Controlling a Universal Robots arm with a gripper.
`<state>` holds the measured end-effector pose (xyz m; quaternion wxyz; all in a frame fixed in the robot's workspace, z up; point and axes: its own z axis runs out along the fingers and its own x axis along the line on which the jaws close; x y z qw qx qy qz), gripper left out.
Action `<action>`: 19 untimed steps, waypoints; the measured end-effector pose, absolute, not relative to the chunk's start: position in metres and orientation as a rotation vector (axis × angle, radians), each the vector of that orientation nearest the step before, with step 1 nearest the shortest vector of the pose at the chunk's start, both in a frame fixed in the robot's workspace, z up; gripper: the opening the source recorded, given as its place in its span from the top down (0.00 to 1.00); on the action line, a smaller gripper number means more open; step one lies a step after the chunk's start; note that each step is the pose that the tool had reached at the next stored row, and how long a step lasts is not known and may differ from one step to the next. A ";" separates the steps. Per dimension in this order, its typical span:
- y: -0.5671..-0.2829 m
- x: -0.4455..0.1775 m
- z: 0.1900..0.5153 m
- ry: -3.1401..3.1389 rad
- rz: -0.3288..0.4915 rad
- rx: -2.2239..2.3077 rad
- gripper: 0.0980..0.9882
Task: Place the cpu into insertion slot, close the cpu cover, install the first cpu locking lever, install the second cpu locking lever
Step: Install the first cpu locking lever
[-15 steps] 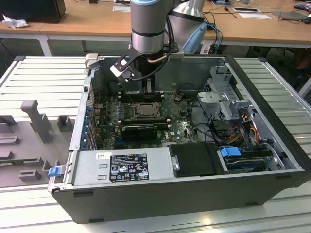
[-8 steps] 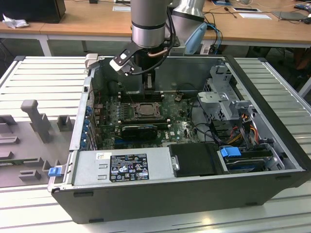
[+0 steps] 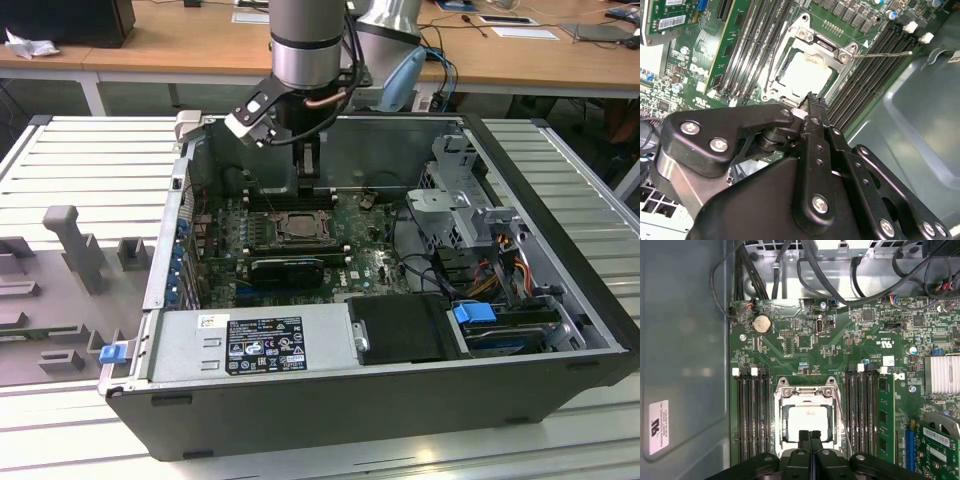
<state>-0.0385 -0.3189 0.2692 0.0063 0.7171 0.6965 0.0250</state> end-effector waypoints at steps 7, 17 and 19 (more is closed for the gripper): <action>-0.319 -0.038 0.284 2.180 0.078 2.244 0.99; -0.319 -0.039 0.288 2.339 0.079 2.081 0.99; -0.319 -0.039 0.286 2.342 0.078 2.079 0.99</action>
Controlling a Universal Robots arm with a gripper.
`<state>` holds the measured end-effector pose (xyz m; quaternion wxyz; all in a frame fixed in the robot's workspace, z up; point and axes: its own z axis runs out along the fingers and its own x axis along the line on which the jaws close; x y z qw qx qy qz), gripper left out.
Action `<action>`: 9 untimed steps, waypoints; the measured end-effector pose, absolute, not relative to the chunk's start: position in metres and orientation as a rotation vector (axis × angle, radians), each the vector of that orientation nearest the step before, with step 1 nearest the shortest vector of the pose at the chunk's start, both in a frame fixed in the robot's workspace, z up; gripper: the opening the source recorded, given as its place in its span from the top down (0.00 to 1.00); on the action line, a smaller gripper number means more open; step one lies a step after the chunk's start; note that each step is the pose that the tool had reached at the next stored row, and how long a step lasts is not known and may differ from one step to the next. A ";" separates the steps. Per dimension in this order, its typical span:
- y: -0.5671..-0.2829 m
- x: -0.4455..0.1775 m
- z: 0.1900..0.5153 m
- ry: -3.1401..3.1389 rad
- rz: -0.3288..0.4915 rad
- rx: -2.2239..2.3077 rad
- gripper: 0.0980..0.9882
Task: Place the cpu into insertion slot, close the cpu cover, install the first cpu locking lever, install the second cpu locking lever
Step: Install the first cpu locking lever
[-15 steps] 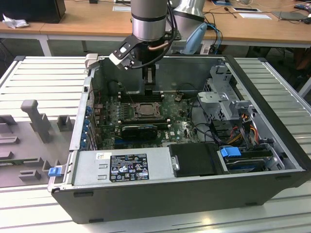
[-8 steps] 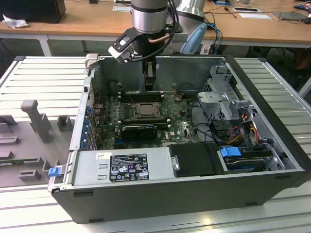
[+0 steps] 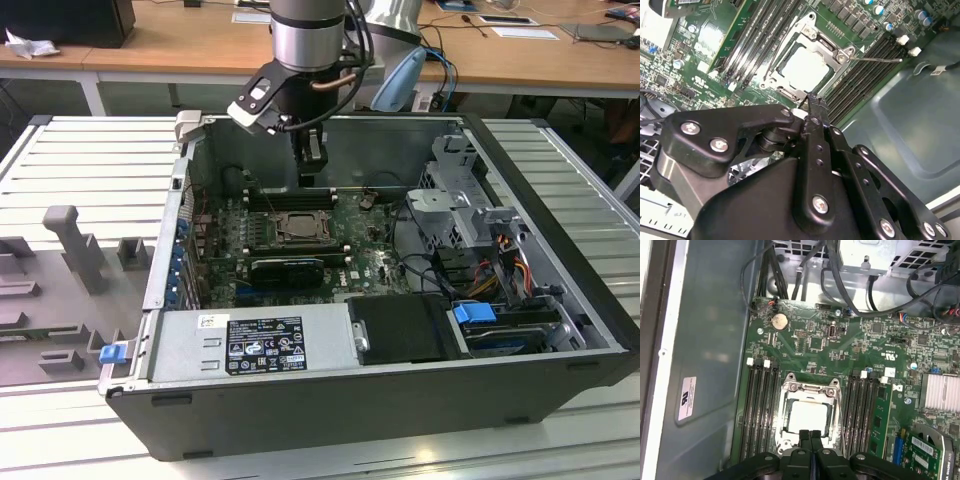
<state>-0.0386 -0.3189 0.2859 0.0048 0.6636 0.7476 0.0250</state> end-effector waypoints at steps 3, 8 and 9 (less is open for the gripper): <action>-0.319 -0.039 0.283 2.367 0.079 2.051 0.99; -0.319 -0.039 0.283 2.421 0.079 1.988 0.99; -0.319 -0.039 0.283 2.435 0.079 1.972 0.99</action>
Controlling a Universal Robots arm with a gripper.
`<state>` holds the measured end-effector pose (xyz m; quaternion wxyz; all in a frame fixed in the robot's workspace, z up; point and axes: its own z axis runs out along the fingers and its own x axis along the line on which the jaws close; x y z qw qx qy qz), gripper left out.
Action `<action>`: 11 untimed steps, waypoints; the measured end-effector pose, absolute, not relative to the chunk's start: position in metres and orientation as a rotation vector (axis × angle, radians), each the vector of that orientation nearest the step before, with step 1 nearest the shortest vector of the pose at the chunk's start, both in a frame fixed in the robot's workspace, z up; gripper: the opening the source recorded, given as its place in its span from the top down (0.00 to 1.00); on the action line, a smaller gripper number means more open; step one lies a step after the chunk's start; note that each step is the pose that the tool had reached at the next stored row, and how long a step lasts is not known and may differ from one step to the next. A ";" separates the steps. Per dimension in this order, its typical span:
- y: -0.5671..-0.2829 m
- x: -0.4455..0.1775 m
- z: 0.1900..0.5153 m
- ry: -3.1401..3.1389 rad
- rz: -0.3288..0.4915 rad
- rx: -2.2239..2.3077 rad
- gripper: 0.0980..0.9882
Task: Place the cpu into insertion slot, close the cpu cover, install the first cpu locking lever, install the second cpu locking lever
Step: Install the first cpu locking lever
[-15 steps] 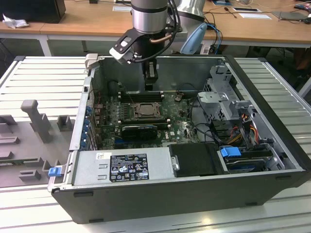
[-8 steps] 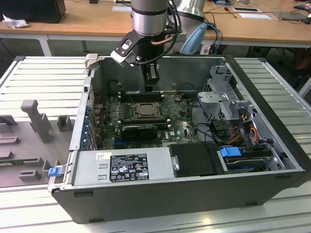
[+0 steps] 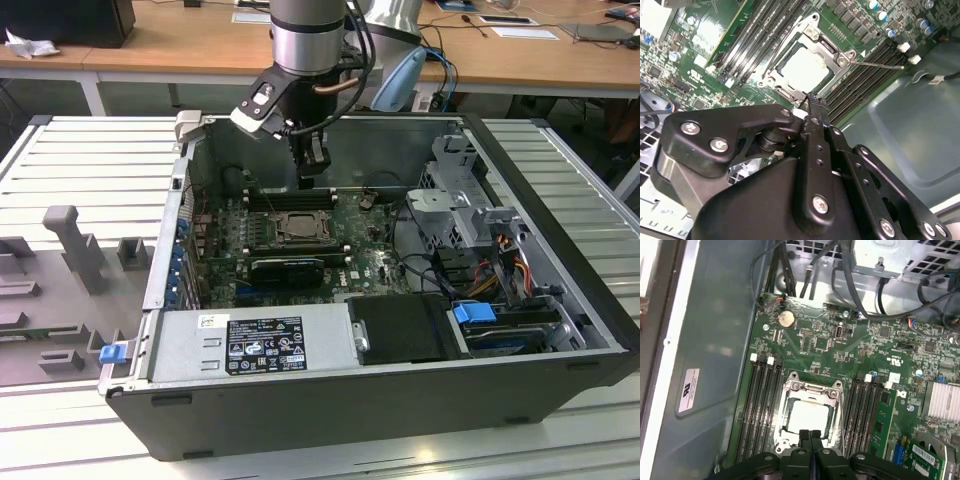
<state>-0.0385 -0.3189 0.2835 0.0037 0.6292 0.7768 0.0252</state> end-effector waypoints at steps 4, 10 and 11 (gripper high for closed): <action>-0.319 -0.039 0.283 2.490 0.079 1.904 0.99; -0.319 -0.039 0.283 2.573 0.080 1.794 0.99; -0.319 -0.039 0.283 2.584 0.080 1.779 0.99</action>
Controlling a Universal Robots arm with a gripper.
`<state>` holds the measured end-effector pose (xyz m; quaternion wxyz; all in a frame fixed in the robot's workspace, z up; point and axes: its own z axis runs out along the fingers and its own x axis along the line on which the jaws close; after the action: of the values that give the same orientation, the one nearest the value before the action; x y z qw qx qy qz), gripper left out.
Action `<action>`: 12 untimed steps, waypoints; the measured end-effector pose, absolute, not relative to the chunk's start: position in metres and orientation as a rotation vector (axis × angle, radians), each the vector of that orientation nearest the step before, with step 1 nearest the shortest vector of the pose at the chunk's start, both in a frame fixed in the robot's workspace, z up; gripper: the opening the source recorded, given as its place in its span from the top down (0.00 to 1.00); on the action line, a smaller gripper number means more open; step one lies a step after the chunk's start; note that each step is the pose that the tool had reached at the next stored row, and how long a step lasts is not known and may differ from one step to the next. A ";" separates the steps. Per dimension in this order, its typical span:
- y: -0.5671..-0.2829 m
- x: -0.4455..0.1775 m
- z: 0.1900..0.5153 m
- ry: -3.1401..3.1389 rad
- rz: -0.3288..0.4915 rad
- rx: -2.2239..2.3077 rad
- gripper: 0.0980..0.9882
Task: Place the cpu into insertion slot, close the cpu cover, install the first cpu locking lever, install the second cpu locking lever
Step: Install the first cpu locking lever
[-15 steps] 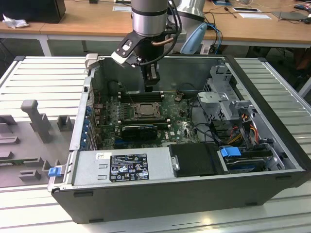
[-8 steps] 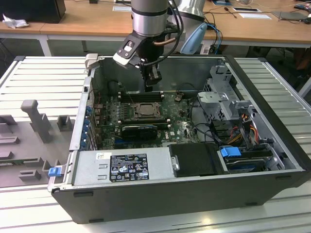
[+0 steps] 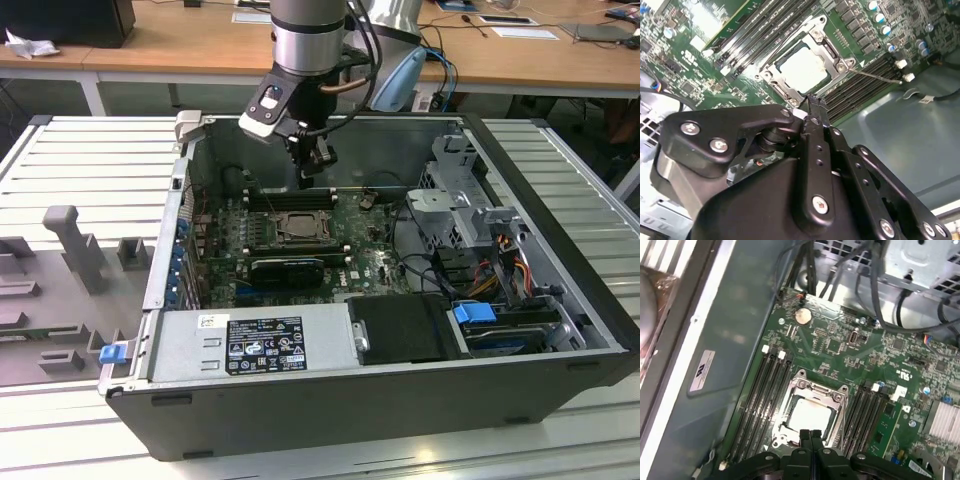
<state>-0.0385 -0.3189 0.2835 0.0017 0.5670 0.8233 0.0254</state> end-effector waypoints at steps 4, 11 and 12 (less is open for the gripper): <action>-0.319 -0.039 0.283 2.632 0.080 1.710 0.99; -0.319 -0.039 0.283 2.751 0.080 1.518 0.99; -0.319 -0.039 0.283 2.764 0.080 1.495 0.99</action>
<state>-0.0386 -0.3189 0.2834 -0.0010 0.4756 0.8793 0.0255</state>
